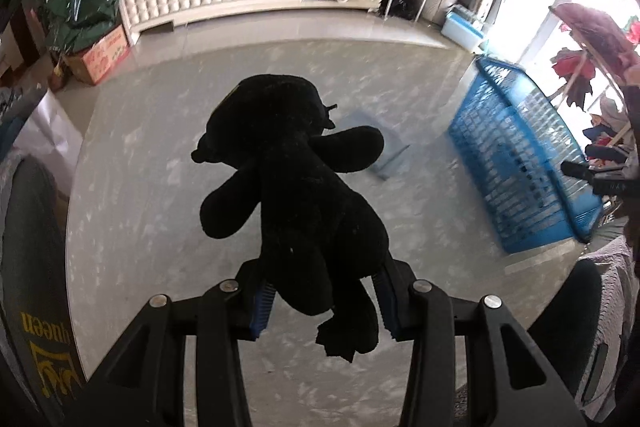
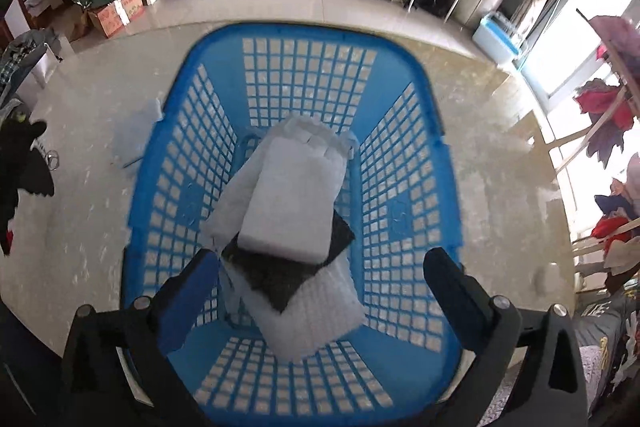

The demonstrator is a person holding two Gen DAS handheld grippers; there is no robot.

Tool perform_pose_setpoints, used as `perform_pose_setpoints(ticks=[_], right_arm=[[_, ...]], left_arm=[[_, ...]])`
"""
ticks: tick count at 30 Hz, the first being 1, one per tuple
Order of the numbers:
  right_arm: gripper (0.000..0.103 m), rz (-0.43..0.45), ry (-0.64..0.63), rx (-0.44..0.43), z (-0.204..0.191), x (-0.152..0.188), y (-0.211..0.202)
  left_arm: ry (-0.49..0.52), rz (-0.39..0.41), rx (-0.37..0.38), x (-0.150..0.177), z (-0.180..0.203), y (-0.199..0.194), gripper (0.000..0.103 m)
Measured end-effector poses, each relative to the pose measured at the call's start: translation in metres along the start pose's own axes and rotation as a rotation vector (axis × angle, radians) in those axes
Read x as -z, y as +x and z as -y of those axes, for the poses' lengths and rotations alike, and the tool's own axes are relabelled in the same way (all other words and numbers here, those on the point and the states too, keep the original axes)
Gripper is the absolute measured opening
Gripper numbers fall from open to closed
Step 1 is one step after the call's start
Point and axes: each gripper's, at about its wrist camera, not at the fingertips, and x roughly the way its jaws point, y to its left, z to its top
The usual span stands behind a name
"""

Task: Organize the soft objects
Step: 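Carry the white foam pad into the basket and open the right gripper, then carry the black plush toy into the basket and open the left gripper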

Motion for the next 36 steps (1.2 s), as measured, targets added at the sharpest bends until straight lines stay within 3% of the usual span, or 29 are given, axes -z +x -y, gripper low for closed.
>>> perform_pose_setpoints(ticks=[7, 20, 26, 36], right_arm=[[0.103, 0.108, 0.014, -0.051, 0.002, 0.019, -0.029], [0.103, 0.184, 0.020, -0.092, 0.014, 0.047, -0.046], [0.103, 0.196, 0.059, -0.110, 0.032, 0.054, -0.043], [0.103, 0.208, 0.117, -0.124, 0.063, 0.056, -0.031]], left_arm=[[0.083, 0.064, 0.035, -0.013, 0.052, -0.031, 0.041], [0.232, 0.109, 0.119, -0.037, 0.149, -0.061, 0.041], [0.301, 0.123, 0.149, -0.050, 0.186, -0.056, 0.041], [0.376, 0.059, 0.193, -0.059, 0.240, -0.024, 0.041]])
